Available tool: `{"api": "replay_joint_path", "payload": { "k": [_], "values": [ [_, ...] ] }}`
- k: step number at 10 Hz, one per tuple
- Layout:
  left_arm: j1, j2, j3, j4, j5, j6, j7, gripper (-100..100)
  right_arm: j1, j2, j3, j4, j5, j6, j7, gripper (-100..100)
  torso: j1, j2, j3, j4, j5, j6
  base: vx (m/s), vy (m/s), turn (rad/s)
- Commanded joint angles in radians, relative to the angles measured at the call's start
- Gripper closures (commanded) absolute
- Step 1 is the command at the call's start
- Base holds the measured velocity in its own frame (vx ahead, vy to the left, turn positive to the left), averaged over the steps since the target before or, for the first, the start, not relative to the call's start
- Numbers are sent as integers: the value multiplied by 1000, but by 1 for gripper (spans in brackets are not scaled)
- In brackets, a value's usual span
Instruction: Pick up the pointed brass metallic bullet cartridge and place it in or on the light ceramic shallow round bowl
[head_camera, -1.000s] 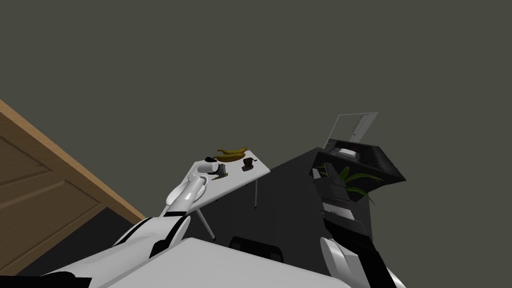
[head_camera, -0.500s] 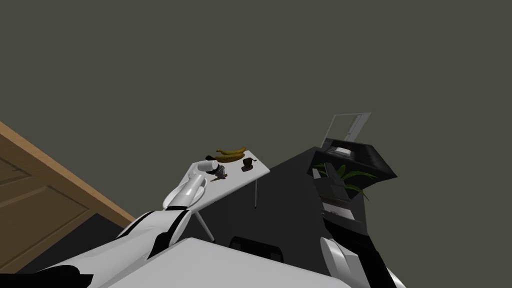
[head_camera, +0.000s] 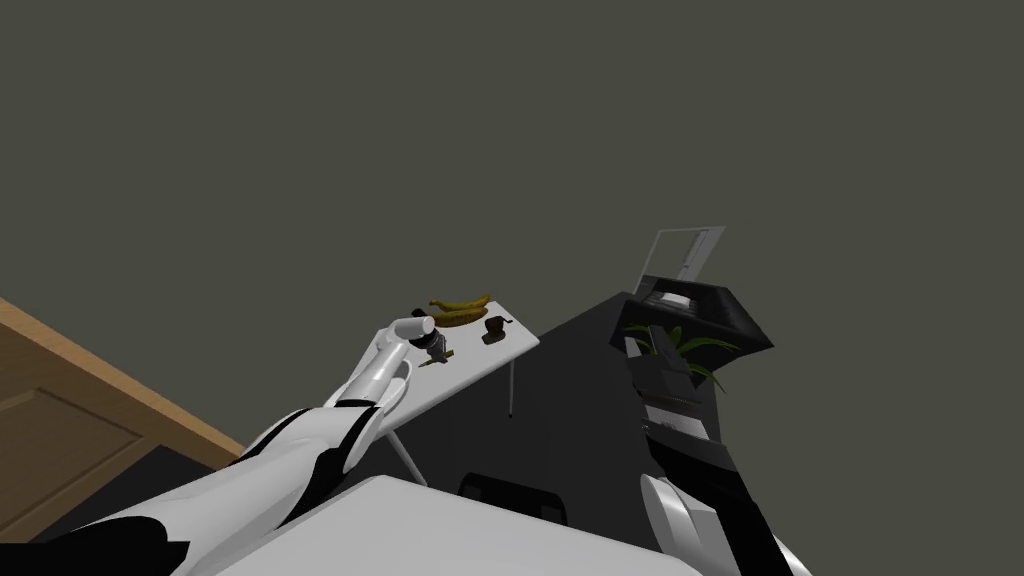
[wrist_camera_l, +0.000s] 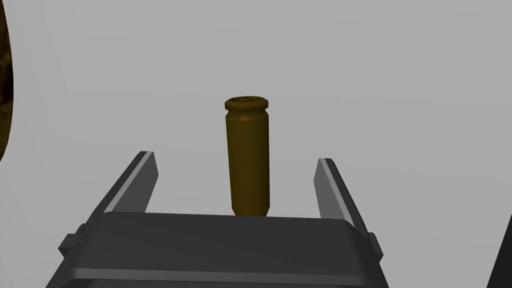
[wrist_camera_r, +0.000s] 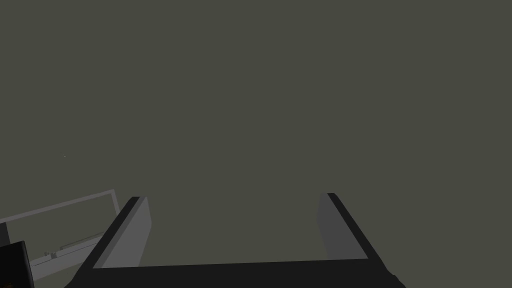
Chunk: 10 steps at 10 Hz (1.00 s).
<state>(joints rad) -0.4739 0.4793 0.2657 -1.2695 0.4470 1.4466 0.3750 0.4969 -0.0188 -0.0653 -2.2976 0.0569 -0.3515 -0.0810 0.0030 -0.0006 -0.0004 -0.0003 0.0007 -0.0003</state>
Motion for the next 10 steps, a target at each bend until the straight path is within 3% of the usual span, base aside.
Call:
{"api": "replay_joint_path", "payload": {
  "k": [1,3,10],
  "values": [
    [-11,7,-2,17,5,34,7,-100,0,0,0,0,0,0,0,0,0,0,0,0,0,0,4,43,-48],
    [-42,37,-7,80,24,104,25,-100,0,0,0,0,0,0,0,0,0,0,0,0,0,0,3,55,-91],
    [-91,93,-23,204,55,240,57,-100,0,0,0,0,0,0,0,0,1,0,0,0,0,0,0,59,-77]
  ]
}}
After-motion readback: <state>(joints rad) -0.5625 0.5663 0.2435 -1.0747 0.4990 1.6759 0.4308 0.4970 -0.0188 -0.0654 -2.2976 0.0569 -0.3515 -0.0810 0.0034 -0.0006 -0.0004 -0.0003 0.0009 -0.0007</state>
